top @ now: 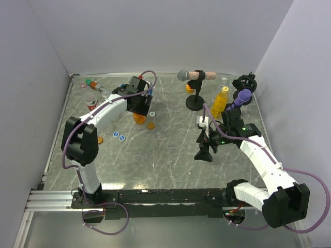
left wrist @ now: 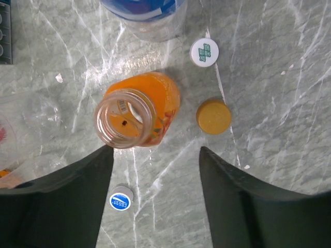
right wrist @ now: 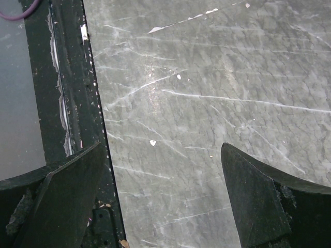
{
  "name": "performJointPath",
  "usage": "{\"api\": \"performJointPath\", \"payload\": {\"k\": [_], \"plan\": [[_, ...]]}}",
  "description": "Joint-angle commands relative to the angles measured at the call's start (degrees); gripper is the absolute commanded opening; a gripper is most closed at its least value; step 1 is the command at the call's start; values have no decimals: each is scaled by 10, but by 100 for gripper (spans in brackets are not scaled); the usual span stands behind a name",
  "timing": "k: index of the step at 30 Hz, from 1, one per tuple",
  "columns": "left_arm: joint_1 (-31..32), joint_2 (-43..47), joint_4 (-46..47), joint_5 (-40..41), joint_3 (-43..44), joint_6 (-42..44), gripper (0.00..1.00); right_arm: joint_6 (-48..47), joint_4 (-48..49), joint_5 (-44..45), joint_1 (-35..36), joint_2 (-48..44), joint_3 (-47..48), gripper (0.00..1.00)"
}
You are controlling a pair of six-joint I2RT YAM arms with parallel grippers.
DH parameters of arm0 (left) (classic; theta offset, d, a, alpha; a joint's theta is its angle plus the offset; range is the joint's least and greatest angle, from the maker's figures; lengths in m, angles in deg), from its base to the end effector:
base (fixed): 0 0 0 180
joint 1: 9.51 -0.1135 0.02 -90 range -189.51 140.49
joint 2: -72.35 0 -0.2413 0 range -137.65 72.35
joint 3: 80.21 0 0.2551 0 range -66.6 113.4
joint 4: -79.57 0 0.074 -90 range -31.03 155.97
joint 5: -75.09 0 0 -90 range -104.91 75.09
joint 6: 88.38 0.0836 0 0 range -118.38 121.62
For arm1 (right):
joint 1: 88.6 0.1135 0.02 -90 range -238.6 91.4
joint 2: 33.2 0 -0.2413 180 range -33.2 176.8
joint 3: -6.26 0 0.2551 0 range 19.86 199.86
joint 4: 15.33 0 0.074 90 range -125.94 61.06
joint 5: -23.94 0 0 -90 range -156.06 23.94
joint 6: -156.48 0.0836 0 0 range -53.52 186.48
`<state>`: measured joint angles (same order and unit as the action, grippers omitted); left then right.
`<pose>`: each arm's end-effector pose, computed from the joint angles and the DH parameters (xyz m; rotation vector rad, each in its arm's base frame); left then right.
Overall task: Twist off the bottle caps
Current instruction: Place the bottle without the bottle cap at the center of the board, then pick up the plastic bottle from the center of the board.
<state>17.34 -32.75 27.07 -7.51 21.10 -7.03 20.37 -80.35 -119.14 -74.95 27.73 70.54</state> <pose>0.3836 -0.1821 0.1991 0.3529 2.5181 -0.0782 0.1945 0.1160 0.2300 -1.3774 1.8235 0.9274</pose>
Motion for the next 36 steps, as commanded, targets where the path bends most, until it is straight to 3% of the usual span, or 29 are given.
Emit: {"api": "performJointPath", "payload": {"k": [1,10,12,20,29,36], "plan": [[-2,12,-1,-1,27,0,73,-5,12,-5,-1,0,14,99],[-1,90,14,-43,9,-23,78,-6,15,-9,-1,-2,11,99],[-1,127,35,-52,-15,-34,86,-8,15,-8,-1,-1,11,99],[-2,320,118,-96,-125,-59,96,8,39,26,-2,-22,4,99],[-2,540,193,-121,-251,-81,96,136,61,212,-6,-35,112,100],[-3,674,264,-174,-377,-108,97,194,-7,204,-13,34,212,99]]}}
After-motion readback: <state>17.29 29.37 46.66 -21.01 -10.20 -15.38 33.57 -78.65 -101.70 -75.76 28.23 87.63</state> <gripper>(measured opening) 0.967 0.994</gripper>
